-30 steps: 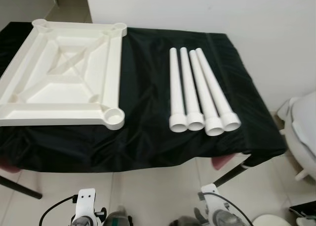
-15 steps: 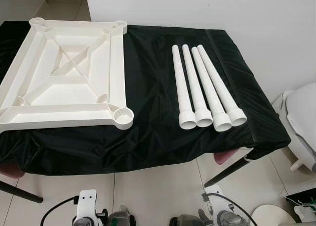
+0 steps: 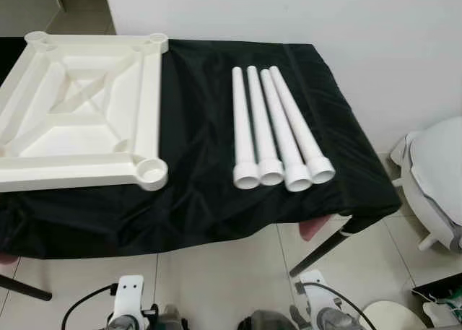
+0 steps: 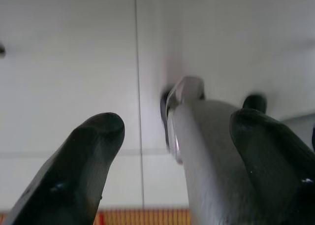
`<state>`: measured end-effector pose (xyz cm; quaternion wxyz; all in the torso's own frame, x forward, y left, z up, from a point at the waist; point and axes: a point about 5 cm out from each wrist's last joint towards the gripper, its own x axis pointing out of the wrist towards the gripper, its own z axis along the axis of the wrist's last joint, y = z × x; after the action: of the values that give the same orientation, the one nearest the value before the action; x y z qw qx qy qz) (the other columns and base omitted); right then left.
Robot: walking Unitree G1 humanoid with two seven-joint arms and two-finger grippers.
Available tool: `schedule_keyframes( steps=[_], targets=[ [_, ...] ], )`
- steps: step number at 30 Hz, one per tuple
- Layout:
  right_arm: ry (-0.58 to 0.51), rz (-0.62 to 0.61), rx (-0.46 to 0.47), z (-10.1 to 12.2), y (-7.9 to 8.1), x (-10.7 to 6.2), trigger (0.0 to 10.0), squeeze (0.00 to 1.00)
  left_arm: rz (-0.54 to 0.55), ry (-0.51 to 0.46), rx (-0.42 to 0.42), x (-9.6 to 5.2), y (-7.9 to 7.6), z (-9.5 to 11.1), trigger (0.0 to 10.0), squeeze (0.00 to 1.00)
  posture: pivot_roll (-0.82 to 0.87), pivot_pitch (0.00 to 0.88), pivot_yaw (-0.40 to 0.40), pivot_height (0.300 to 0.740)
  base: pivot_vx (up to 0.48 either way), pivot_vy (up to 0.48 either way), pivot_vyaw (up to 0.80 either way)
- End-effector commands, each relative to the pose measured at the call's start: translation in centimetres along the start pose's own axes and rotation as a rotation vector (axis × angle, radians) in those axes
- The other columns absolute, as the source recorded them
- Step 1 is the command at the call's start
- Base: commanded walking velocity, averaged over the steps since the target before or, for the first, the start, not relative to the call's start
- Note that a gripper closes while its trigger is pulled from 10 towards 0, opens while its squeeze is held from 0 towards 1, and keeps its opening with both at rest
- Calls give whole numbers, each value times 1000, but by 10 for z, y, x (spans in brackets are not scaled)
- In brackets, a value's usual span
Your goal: Building children table
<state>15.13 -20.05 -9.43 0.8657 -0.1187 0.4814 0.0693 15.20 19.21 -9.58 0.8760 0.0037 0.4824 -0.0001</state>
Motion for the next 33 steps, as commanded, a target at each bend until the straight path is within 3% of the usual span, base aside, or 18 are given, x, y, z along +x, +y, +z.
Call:
schedule_keyframes(
  steps=[1, 28, 33],
  targets=[
    [12, 5, -8, -2, 2, 0, 10000, 0, -1, 48, 7, -2, 0, -12, 10000, 0, 67, 0, -34, 740, 0, 0, 0],
    [18, -4, 13, -7, 1, -1, 10000, 0, 41, 22, -73, -2, 10, -5, 10000, 0, 74, 0, -24, 740, 0, 0, 0],
    [18, 2, 15, -6, 5, -1, 10000, 0, 40, 25, -65, -2, 9, -6, 10000, 0, 74, 0, -23, 740, 0, 316, 0]
  ],
)
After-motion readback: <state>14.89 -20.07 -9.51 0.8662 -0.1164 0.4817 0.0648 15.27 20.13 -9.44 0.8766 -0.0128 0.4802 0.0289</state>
